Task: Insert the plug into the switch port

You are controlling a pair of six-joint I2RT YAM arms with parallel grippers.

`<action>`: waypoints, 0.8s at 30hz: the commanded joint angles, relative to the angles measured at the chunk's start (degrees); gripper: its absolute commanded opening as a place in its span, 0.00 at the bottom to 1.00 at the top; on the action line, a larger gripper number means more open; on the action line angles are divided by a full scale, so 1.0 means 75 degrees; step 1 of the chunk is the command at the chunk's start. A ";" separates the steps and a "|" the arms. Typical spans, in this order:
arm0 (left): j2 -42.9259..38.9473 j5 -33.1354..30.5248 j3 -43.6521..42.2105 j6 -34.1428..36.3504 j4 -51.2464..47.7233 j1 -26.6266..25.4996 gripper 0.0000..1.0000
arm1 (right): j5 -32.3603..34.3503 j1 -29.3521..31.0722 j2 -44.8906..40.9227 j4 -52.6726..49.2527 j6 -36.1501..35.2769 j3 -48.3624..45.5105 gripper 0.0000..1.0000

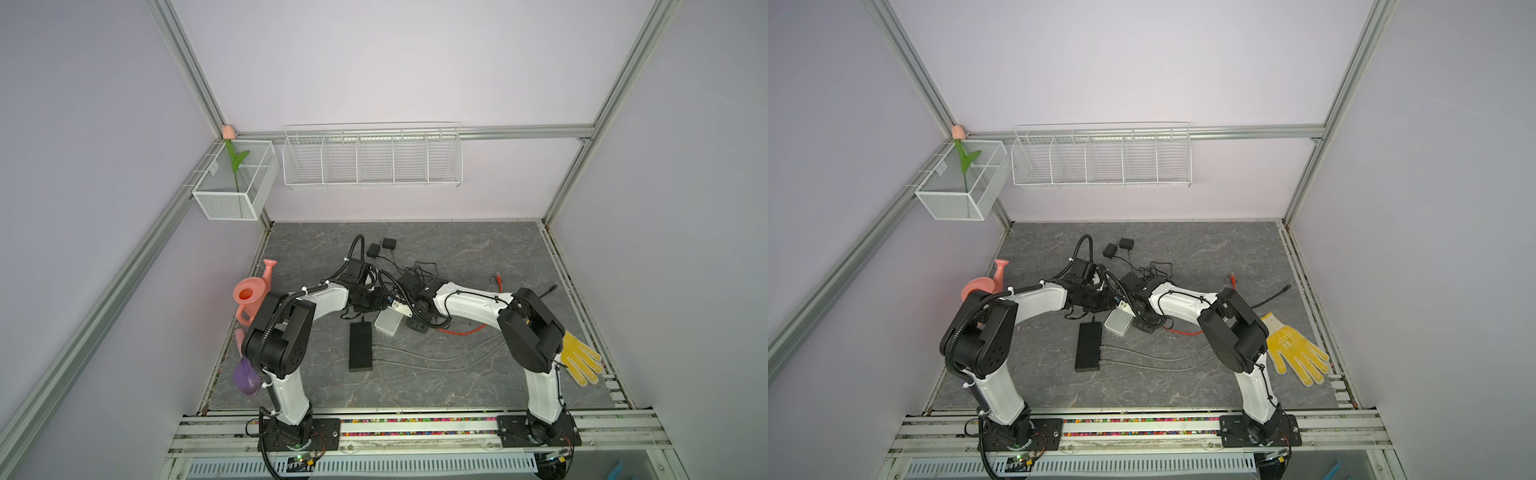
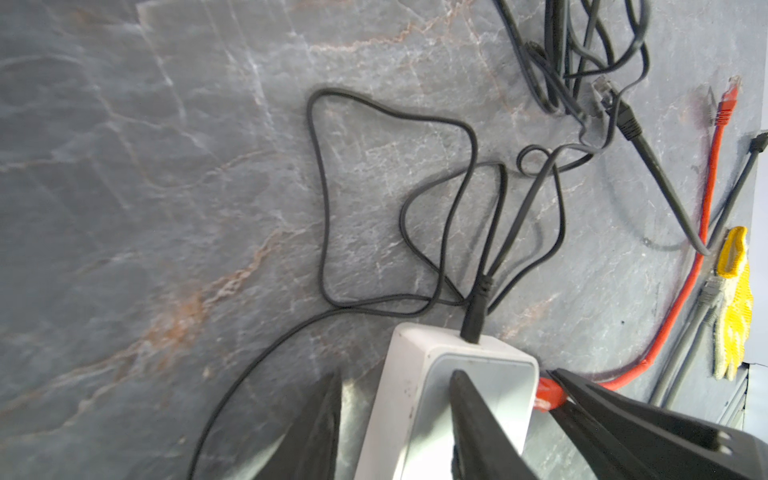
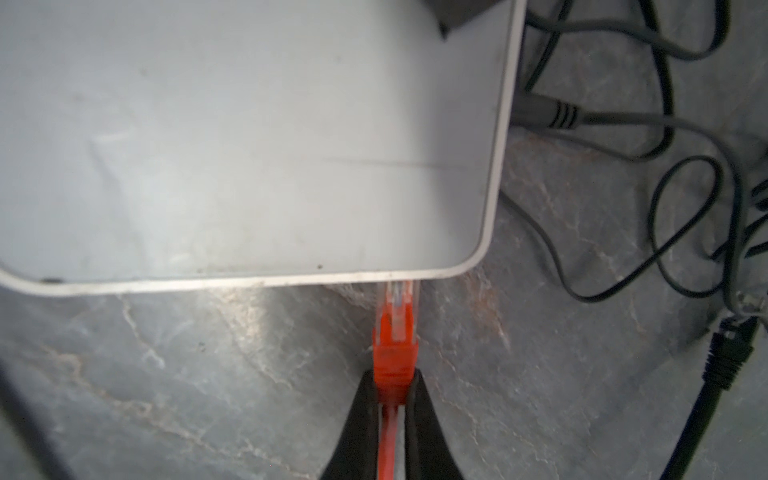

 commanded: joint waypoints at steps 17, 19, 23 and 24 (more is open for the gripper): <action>0.0125 0.0084 0.0031 0.0351 -0.0234 -0.0755 0.42 | -0.0560 0.0094 -0.0028 0.0823 0.0042 0.0130 0.06; 0.0120 -0.0008 0.0043 0.0424 -0.0321 -0.0843 0.42 | -0.0302 0.0085 -0.0039 0.0916 0.0069 0.0128 0.07; 0.0184 -0.0053 0.0022 0.0484 -0.0397 -0.0872 0.41 | -0.0127 0.0090 -0.0078 0.1055 0.0070 0.0112 0.07; 0.0181 -0.0051 0.0019 0.0490 -0.0408 -0.0871 0.41 | -0.0162 0.0093 -0.0086 0.1074 0.0064 0.0102 0.07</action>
